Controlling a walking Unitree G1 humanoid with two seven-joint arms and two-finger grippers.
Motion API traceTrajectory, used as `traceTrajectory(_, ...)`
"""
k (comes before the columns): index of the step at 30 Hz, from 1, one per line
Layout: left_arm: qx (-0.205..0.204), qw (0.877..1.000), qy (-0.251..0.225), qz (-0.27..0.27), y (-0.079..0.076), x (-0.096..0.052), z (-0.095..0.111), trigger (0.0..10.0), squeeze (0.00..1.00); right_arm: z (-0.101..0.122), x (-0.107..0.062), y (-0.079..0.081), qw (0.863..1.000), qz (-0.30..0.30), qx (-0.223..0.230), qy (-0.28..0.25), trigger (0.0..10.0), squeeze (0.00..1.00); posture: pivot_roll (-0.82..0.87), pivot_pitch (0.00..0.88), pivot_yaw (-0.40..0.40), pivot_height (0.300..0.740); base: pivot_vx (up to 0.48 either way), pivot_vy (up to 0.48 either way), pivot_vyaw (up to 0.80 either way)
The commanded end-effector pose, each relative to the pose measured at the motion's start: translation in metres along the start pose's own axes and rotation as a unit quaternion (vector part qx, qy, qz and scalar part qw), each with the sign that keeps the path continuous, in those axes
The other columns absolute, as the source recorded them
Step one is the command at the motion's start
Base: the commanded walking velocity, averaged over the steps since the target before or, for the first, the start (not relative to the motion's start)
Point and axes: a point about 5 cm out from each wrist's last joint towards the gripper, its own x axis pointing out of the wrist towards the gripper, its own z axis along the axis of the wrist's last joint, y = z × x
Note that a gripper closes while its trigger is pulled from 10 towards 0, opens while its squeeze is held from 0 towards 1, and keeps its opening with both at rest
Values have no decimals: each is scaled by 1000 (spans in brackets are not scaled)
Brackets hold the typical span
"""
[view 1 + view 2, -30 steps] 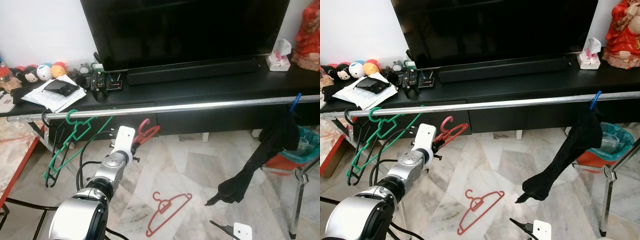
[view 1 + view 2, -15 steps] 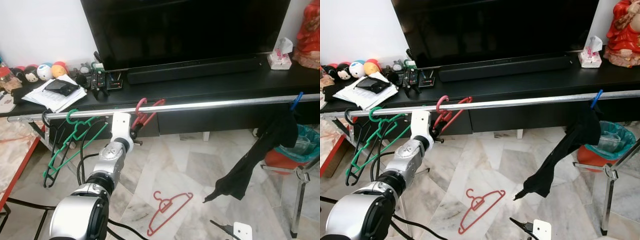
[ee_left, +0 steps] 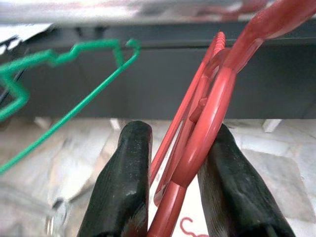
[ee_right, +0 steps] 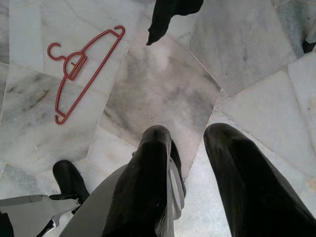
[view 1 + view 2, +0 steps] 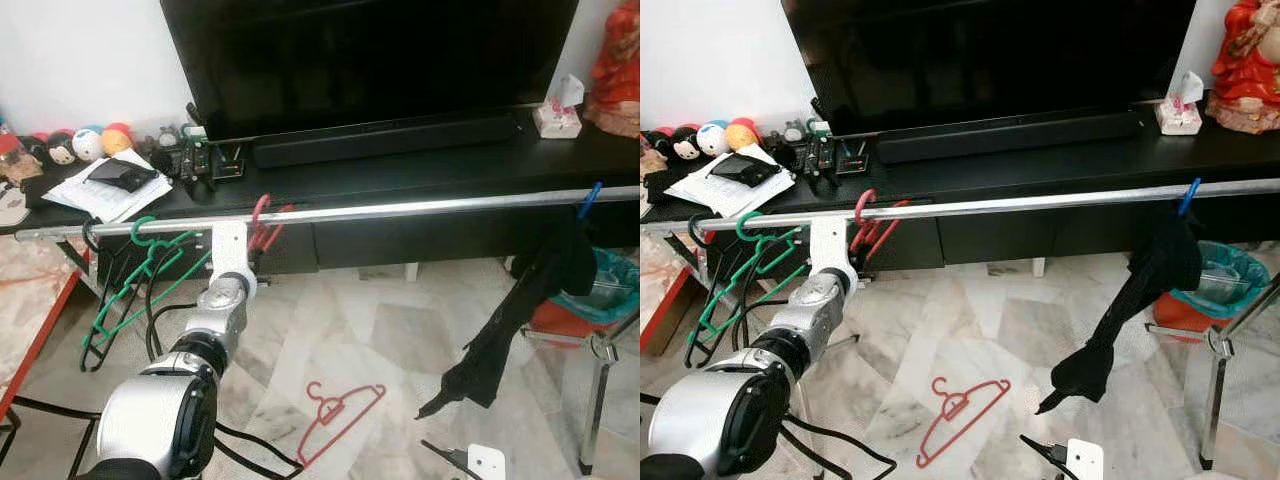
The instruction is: Hang hanger
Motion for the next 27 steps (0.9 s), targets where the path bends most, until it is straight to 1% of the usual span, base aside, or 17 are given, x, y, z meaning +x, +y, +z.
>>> traceTrajectory(1, -12, 1000, 7, 28, 10, 2, 6, 10000, 0, -4, -1, 3, 1000, 1, 5, 6, 10000, 0, -275, 0, 132, 740, 0, 0, 0)
traceTrajectory(5, -13, 999, 36, 19, 8, 1, -2, 10000, 0, -5, -1, 2, 1000, 1, 3, 7, 10000, 0, -274, 0, 128, 740, 0, 0, 0)
traceTrajectory(6, -10, 999, 45, -1, 3, 1, -6, 10000, 0, -5, -1, 2, 1000, 1, 3, 7, 10000, 0, -272, 0, 126, 740, 0, 0, 0)
traceTrajectory(10, 5, 998, 48, -32, -4, -1, -10, 10000, 0, -5, -1, 1, 1000, 1, 2, 7, 10000, 0, -271, 0, 125, 740, 0, 0, 0)
traceTrajectory(11, 10, 998, 48, -36, -5, -1, -11, 10000, 243, -5, -1, 1, 1000, 1, 1, 7, 10000, 0, -269, 0, 124, 740, 0, 0, 0)
traceTrajectory(12, 13, 998, 47, -38, -5, -1, -11, 10000, 243, -5, -1, 1, 1000, 1, 1, 7, 10000, 0, -269, 0, 124, 740, 0, 0, 0)
traceTrajectory(13, 11, 998, 48, -38, -6, -1, -12, 10000, 1000, -5, -1, 1, 1000, 1, 1, 7, 10000, 0, -269, 0, 124, 740, 0, 0, 0)
traceTrajectory(17, 6, 998, 44, -40, -5, -2, -12, 10000, 1000, -4, -1, 1, 1000, 1, 0, 6, 10000, 0, -269, 0, 122, 740, 0, 0, 0)
traceTrajectory(19, -3, 999, 30, -45, -4, -1, -8, 10000, 1000, -4, -1, 1, 1000, 1, 0, 6, 10000, 0, -269, 0, 122, 740, 0, 0, 0)
traceTrajectory(21, -7, 998, 26, -49, -4, -1, -6, 10000, 1000, -4, -1, 1, 1000, 1, 0, 6, 10000, 0, -267, 0, 122, 740, 0, 0, 0)
traceTrajectory(27, -6, 998, 14, -63, -5, 0, -1, 10000, 1000, -4, -1, 1, 1000, 2, -1, 6, 10000, 0, -265, 0, 122, 740, 0, 0, 0)
